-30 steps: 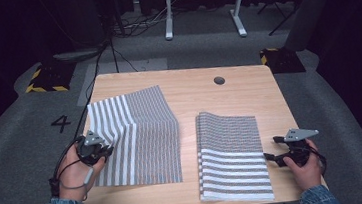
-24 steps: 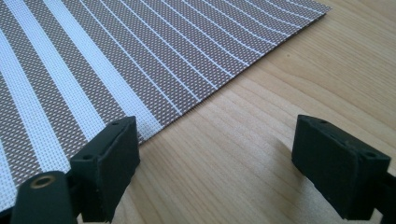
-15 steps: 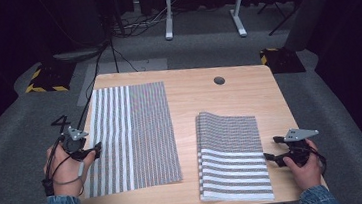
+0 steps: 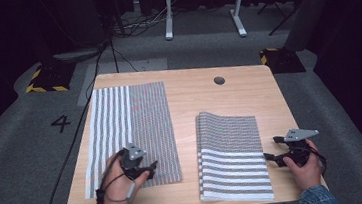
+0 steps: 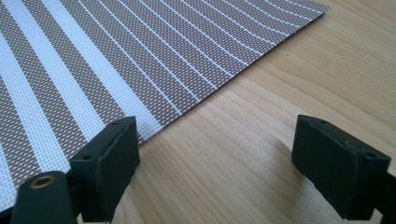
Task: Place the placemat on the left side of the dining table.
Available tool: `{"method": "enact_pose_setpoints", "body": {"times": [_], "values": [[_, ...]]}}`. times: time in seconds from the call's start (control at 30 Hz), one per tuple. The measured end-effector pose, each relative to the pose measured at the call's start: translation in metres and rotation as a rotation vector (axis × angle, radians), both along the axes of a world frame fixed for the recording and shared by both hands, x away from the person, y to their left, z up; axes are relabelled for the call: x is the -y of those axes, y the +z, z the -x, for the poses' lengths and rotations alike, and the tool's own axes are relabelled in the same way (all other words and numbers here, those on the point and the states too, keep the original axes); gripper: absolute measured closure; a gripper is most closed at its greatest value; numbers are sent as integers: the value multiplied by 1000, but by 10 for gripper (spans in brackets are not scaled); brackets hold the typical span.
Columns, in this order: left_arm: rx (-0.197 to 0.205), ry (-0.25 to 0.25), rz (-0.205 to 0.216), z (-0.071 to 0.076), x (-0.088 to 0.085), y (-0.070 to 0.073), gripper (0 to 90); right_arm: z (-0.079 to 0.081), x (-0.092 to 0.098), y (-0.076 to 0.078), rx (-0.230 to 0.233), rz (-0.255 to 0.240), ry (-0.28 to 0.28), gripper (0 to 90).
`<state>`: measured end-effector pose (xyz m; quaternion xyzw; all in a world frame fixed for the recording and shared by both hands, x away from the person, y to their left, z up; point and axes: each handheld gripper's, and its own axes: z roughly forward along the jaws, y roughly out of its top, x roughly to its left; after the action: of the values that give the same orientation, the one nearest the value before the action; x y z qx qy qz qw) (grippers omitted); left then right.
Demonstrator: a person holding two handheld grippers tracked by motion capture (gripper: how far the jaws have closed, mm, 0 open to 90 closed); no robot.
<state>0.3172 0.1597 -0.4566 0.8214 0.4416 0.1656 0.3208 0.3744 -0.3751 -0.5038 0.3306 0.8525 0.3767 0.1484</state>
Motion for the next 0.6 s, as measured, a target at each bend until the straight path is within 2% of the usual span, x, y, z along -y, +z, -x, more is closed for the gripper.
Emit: {"method": "enact_pose_setpoints", "body": {"times": [0.03,0.07,0.1,0.13,0.27,0.37,0.4,0.53,0.6], "values": [[-4,-14,7,1,9,-4,296,0,0,0,0,-1,0,152],[-8,-48,16,2,25,-14,295,0,0,0,0,0,0,152],[-8,-48,16,2,25,-14,294,0,0,0,0,0,0,152],[-26,-71,16,2,34,-19,294,0,0,0,0,0,0,152],[-48,-127,14,2,60,-31,294,0,0,0,0,0,0,152],[-71,-127,-7,1,65,-35,300,0,0,0,1,-2,-1,152],[-58,-113,-20,2,67,-35,330,0,0,0,2,-4,-1,152],[-56,-110,-22,2,67,-35,334,0,0,0,3,-5,0,152],[-67,-90,-17,4,67,-35,346,0,0,0,3,-4,0,152]]}}
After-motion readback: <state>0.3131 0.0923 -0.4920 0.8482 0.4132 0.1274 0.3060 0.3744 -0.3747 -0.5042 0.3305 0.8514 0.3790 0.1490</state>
